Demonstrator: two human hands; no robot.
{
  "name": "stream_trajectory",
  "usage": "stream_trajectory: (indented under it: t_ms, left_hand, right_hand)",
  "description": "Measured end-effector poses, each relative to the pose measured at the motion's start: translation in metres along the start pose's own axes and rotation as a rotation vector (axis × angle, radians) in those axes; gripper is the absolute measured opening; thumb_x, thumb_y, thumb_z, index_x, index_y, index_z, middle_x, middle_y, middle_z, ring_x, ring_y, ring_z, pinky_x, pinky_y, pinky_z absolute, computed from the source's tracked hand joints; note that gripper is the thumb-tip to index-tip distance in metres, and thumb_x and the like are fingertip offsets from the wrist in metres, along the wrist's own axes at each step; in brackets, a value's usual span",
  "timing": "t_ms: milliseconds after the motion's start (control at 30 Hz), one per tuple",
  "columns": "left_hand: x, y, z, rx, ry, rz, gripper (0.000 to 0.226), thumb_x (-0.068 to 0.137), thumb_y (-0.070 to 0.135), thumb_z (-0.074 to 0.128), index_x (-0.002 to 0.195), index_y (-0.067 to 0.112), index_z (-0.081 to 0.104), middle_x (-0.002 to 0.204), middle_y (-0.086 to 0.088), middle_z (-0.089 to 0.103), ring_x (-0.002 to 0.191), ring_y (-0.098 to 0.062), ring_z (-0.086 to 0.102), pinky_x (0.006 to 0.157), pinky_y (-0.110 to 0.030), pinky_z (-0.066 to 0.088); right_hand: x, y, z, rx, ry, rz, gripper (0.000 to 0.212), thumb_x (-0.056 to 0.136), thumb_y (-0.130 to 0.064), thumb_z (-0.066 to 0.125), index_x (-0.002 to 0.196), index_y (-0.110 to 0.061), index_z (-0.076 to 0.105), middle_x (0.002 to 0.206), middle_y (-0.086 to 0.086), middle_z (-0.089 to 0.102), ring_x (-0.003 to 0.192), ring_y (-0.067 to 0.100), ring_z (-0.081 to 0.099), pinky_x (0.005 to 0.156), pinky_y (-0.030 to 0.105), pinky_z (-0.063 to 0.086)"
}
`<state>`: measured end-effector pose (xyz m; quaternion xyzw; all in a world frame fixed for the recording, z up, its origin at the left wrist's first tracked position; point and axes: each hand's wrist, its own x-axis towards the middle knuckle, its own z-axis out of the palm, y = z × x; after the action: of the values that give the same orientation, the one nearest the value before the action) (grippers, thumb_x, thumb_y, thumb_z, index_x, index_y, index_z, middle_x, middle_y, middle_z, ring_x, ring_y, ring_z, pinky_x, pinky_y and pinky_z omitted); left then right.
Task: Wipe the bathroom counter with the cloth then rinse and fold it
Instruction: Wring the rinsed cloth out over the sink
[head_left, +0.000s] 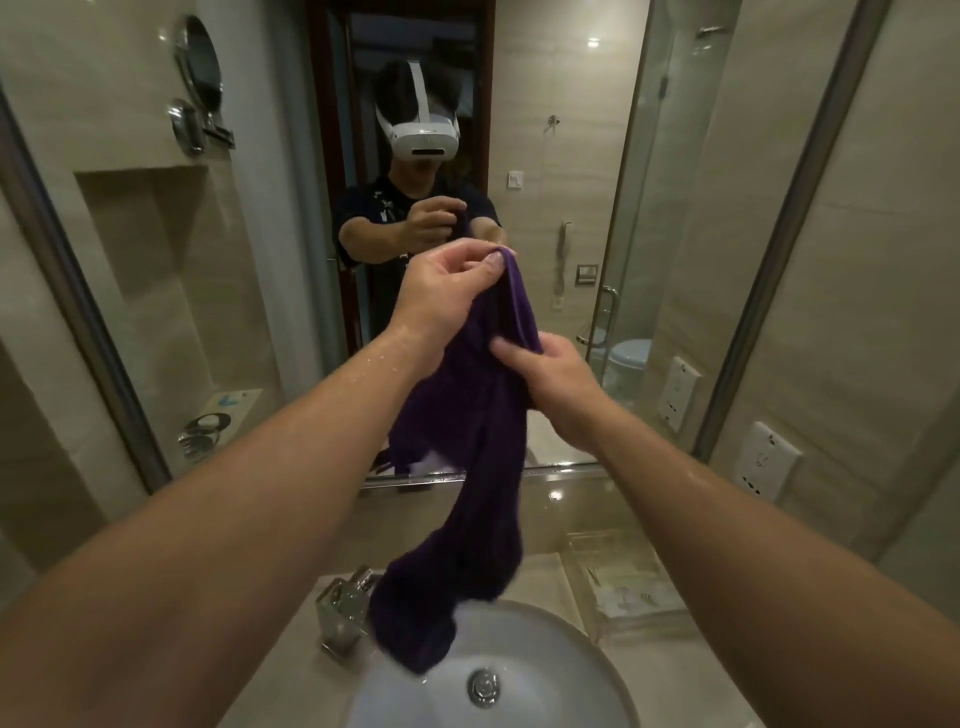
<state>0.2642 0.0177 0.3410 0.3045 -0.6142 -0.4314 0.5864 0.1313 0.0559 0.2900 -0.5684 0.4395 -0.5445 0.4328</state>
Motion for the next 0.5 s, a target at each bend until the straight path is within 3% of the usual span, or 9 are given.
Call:
stream_trajectory:
  t_ms: [67,133,233,367,500]
  left_hand:
    - [0.003,-0.003,-0.006,-0.162,-0.025,-0.018,0.023,0.093,0.029,0.067,0.111,0.015,0.072,0.118,-0.017,0.070,0.115,-0.030,0.065,0.106,-0.053,0.047]
    - [-0.008,-0.020,-0.008,-0.300,-0.123,-0.124,0.052,0.088,0.042,0.070,0.131,0.015,0.058,0.129,-0.016,0.065,0.121,-0.035,0.062,0.105,-0.054,0.047]
    - [-0.052,-0.070,-0.006,-0.225,-0.194,-0.360,0.090,0.063,0.056,0.085,0.138,0.019,0.050,0.130,-0.012,0.065,0.121,-0.035,0.060,0.104,-0.050,0.048]
    - [-0.087,-0.107,0.016,0.000,-0.351,-0.384,0.055,0.066,0.027,0.086,0.116,0.017,0.065,0.108,-0.004,0.074,0.106,-0.028,0.068,0.096,-0.041,0.052]
    - [-0.089,-0.119,0.023,0.037,-0.260,-0.451,0.051,0.064,0.014,0.088,0.110,0.021,0.067,0.096,-0.003,0.071,0.091,-0.022,0.069,0.081,-0.035,0.053]
  right_hand:
    - [0.012,-0.019,0.004,0.045,0.074,-0.034,0.014,0.101,-0.018,0.056,0.100,-0.018,0.070,0.100,0.008,0.075,0.093,0.024,0.072,0.084,0.041,0.058]
    - [0.023,-0.044,0.012,0.061,0.105,-0.078,0.017,0.102,-0.025,0.053,0.105,-0.021,0.069,0.109,0.013,0.074,0.103,0.031,0.070,0.093,0.048,0.056]
    - [0.043,-0.081,0.015,0.133,0.169,-0.150,0.019,0.103,-0.027,0.048,0.110,-0.020,0.064,0.116,0.017,0.070,0.107,0.036,0.068,0.099,0.056,0.052]
    - [0.057,-0.109,0.016,0.085,0.177,-0.099,0.019,0.106,-0.029,0.043,0.112,-0.023,0.060,0.115,0.011,0.070,0.107,0.031,0.067,0.098,0.054,0.052]
    - [0.062,-0.105,0.003,0.141,0.224,-0.031,0.037,0.097,-0.036,0.045,0.125,-0.017,0.062,0.113,0.013,0.074,0.104,0.035,0.071,0.095,0.057,0.054]
